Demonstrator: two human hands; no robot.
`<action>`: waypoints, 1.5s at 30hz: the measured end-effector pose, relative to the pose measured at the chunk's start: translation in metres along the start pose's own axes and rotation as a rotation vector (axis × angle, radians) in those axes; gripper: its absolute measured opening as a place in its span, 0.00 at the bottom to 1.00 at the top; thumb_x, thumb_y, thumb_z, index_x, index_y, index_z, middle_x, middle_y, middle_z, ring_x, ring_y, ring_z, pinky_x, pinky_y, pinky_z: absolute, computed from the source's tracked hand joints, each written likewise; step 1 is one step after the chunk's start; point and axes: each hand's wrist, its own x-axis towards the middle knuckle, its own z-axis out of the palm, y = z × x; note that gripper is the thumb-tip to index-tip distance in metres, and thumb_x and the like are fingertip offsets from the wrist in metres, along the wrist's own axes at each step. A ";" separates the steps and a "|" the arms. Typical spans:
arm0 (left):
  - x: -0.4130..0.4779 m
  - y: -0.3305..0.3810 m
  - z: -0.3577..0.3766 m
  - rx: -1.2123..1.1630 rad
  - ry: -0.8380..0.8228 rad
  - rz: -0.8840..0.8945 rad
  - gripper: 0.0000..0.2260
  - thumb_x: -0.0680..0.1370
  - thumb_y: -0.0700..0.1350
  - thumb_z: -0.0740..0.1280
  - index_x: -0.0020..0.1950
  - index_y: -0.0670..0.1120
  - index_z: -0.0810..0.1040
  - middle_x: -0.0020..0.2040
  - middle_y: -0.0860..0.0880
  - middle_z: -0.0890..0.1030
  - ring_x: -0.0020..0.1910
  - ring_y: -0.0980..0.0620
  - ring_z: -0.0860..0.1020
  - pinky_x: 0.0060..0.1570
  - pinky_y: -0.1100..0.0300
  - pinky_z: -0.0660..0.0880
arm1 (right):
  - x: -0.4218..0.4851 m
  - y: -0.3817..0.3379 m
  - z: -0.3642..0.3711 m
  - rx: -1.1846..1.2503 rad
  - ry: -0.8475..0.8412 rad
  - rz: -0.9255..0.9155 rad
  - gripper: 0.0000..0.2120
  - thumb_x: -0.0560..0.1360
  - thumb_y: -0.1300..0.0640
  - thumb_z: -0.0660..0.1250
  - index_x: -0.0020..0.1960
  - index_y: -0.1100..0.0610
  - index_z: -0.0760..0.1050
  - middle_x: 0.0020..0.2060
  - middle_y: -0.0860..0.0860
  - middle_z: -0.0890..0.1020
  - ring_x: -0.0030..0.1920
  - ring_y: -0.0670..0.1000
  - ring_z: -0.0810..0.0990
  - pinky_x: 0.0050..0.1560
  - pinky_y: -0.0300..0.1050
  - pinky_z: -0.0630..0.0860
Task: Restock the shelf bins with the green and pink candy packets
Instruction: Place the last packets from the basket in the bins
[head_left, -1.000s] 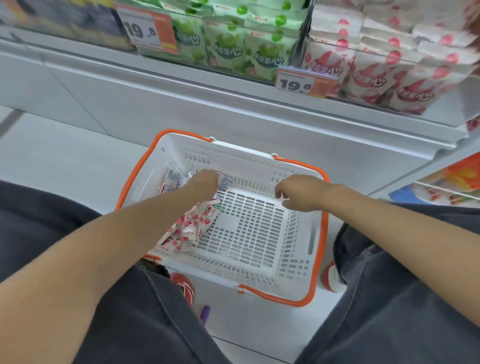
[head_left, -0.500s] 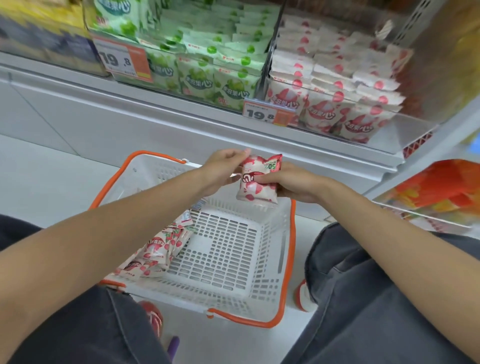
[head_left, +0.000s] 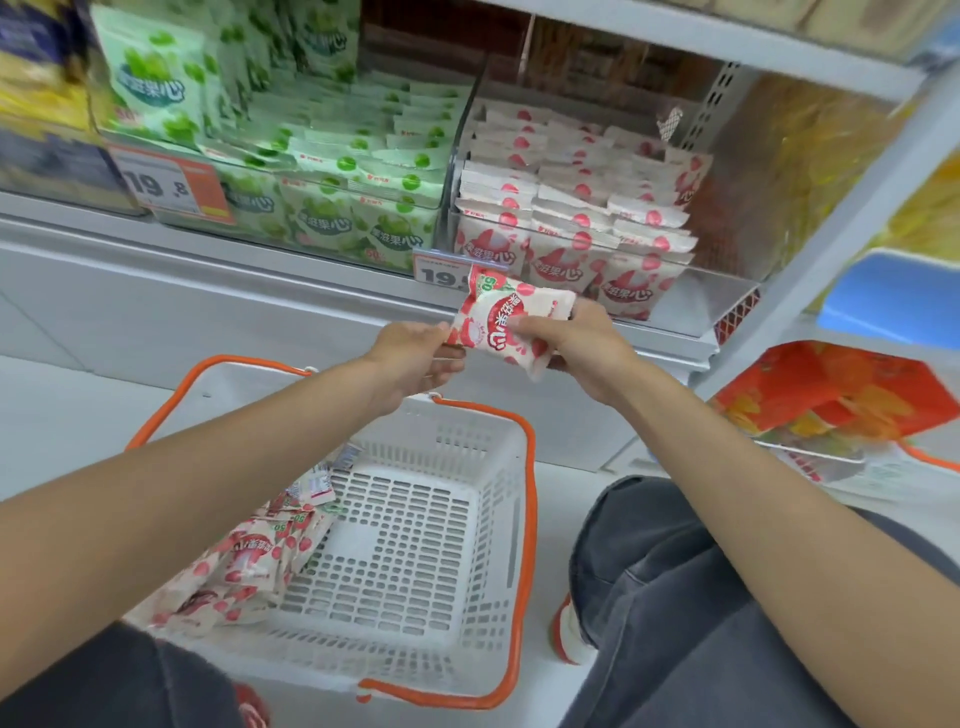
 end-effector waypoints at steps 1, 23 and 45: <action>-0.001 0.007 0.004 0.072 -0.001 0.062 0.10 0.83 0.47 0.60 0.51 0.43 0.78 0.49 0.44 0.82 0.37 0.53 0.80 0.37 0.63 0.76 | -0.003 -0.008 -0.006 -0.061 -0.011 -0.051 0.07 0.71 0.64 0.74 0.46 0.57 0.79 0.36 0.51 0.84 0.35 0.49 0.81 0.37 0.44 0.78; 0.157 0.182 0.153 1.358 -0.126 0.752 0.24 0.84 0.56 0.50 0.80 0.54 0.54 0.80 0.52 0.53 0.79 0.48 0.53 0.75 0.48 0.51 | 0.156 -0.135 -0.216 -1.539 0.378 -0.205 0.14 0.80 0.58 0.60 0.65 0.56 0.69 0.66 0.58 0.73 0.65 0.60 0.73 0.62 0.48 0.70; 0.246 0.220 0.207 1.281 0.054 0.999 0.07 0.79 0.46 0.69 0.54 0.56 0.84 0.61 0.52 0.81 0.61 0.47 0.77 0.64 0.49 0.72 | 0.171 -0.123 -0.226 -1.565 0.222 -0.195 0.11 0.76 0.61 0.63 0.56 0.53 0.76 0.50 0.52 0.80 0.50 0.54 0.79 0.52 0.50 0.78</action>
